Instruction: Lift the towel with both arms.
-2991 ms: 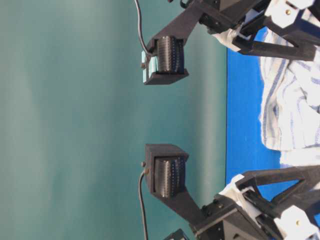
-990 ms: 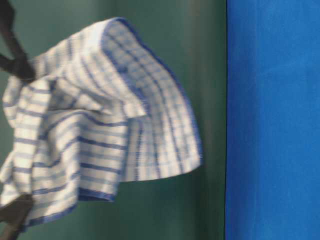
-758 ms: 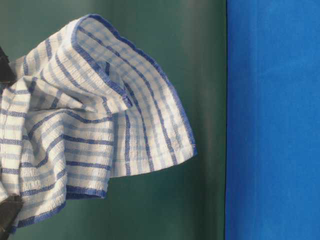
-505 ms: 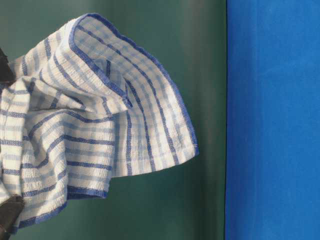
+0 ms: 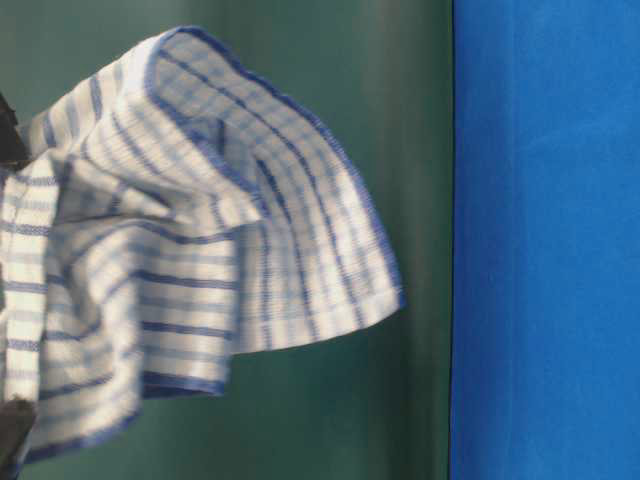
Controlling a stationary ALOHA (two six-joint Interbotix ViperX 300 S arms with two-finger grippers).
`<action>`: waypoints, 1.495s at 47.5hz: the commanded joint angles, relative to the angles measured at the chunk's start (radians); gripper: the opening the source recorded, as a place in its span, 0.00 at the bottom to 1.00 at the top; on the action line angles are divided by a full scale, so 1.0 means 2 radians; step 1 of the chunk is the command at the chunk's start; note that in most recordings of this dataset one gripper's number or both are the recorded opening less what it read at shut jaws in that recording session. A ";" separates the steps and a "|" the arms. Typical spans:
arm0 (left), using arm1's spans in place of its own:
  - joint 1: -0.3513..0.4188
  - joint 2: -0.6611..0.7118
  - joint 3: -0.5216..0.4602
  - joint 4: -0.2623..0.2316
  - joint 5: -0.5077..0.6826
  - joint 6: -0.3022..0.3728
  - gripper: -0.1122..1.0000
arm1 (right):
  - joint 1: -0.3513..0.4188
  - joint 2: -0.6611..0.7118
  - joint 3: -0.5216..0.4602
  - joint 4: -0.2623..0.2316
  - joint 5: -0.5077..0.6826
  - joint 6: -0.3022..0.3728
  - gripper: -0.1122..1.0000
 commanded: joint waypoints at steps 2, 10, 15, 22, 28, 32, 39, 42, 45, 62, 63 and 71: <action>-0.005 -0.012 -0.005 0.001 -0.007 -0.001 0.55 | 0.004 -0.007 -0.009 0.000 -0.003 -0.002 0.52; -0.009 -0.022 0.003 0.001 -0.011 -0.001 0.91 | 0.005 -0.007 -0.009 0.000 -0.003 0.000 0.72; -0.010 -0.028 0.007 0.001 -0.012 -0.002 0.93 | 0.005 -0.007 -0.008 0.000 -0.002 0.000 0.72; -0.011 -0.024 0.013 0.000 -0.012 -0.005 0.93 | 0.009 -0.006 -0.003 0.002 -0.003 0.002 0.72; -0.018 -0.010 0.028 0.000 -0.026 -0.005 0.93 | 0.015 -0.003 0.012 0.008 -0.004 0.002 0.72; -0.026 0.004 0.041 0.000 -0.043 -0.005 0.93 | 0.018 0.001 0.027 0.017 -0.008 0.002 0.72; -0.037 0.037 0.064 -0.001 -0.064 -0.005 0.93 | 0.019 0.015 0.053 0.035 -0.025 0.011 0.72; -0.039 0.050 0.072 -0.001 -0.067 -0.005 0.93 | 0.021 0.024 0.065 0.038 -0.030 0.017 0.72; -0.041 0.062 0.080 -0.002 -0.069 -0.006 0.93 | 0.026 0.035 0.079 0.038 -0.033 0.023 0.72; -0.044 0.159 0.117 -0.002 -0.132 -0.007 0.93 | 0.044 0.123 0.141 0.066 -0.091 0.050 0.72; -0.044 0.165 0.119 -0.002 -0.137 -0.007 0.93 | 0.045 0.128 0.143 0.067 -0.096 0.051 0.72; -0.045 0.227 0.129 -0.002 -0.180 -0.007 0.93 | 0.048 0.171 0.163 0.073 -0.153 0.054 0.72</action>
